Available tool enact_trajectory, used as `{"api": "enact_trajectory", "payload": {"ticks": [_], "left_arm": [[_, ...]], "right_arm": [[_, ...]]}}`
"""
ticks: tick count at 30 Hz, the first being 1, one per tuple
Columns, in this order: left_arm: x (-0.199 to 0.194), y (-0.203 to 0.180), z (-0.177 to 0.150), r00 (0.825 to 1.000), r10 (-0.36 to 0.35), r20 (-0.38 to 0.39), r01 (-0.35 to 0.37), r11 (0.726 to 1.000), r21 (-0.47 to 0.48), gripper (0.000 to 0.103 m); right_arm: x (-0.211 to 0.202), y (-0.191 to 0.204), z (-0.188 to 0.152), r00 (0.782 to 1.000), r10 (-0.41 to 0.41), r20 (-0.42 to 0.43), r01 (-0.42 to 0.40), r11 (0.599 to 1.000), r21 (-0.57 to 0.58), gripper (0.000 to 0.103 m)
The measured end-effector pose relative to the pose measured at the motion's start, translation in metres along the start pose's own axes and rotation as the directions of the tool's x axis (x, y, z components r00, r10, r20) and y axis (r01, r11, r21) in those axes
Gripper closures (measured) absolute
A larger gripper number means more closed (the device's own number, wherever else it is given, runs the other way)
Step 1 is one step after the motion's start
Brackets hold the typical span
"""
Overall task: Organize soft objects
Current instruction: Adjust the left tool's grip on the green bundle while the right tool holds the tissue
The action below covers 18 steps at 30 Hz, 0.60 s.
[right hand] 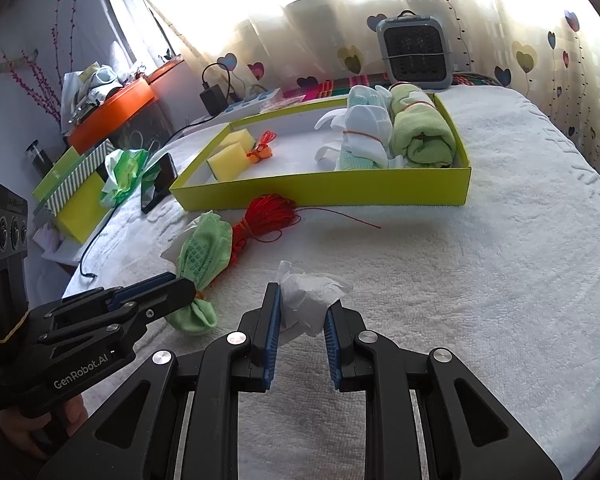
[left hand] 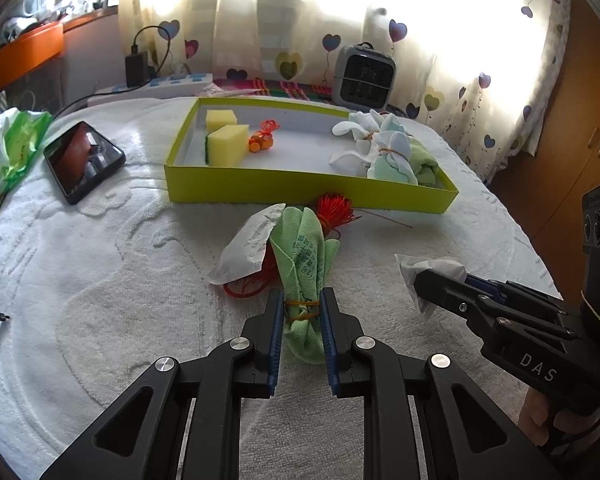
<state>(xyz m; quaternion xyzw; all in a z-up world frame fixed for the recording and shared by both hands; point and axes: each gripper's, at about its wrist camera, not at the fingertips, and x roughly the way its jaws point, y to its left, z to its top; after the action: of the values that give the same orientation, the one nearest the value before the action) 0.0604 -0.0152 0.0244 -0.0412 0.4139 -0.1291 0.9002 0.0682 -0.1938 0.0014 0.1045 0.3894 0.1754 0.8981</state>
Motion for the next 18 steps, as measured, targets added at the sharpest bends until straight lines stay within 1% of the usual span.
{"api": "enact_trajectory", "payload": {"ticks": [5, 8, 10, 12, 14, 17, 18], "left_arm": [[0.004, 0.002, -0.002, 1.0, 0.006, -0.019, -0.006, 1.0, -0.007, 0.086], [0.008, 0.005, 0.0, 1.0, 0.012, -0.029, -0.012, 1.0, -0.028, 0.078], [0.014, 0.004, 0.001, 0.998, 0.031, -0.047, -0.032, 0.999, -0.024, 0.069], [0.018, 0.002, 0.0, 0.997, 0.035, -0.062, -0.036, 0.999, -0.015, 0.069], [0.019, -0.001, -0.001, 0.997, 0.042, -0.057, -0.042, 0.999, 0.003, 0.069], [0.019, -0.001, -0.001, 0.998, 0.035, -0.055, -0.034, 0.999, 0.006, 0.069], [0.019, 0.0, -0.001, 0.998, 0.035, -0.054, -0.035, 0.999, 0.005, 0.074]], "right_arm": [[0.0, -0.001, 0.0, 1.0, 0.001, 0.001, -0.001, 1.0, 0.001, 0.082], [-0.001, 0.0, 0.0, 1.0, 0.001, 0.0, -0.001, 1.0, 0.002, 0.082], [-0.001, 0.0, 0.0, 1.0, 0.001, 0.0, -0.001, 1.0, 0.003, 0.082], [-0.001, 0.0, 0.001, 1.0, 0.002, -0.001, -0.002, 1.0, 0.003, 0.082], [-0.001, 0.0, 0.001, 1.0, 0.003, -0.002, -0.003, 1.0, 0.004, 0.082], [-0.001, -0.001, 0.001, 1.0, 0.002, -0.001, -0.002, 1.0, 0.006, 0.082], [0.0, -0.001, 0.001, 1.0, 0.003, -0.002, -0.003, 1.0, 0.007, 0.082]]}}
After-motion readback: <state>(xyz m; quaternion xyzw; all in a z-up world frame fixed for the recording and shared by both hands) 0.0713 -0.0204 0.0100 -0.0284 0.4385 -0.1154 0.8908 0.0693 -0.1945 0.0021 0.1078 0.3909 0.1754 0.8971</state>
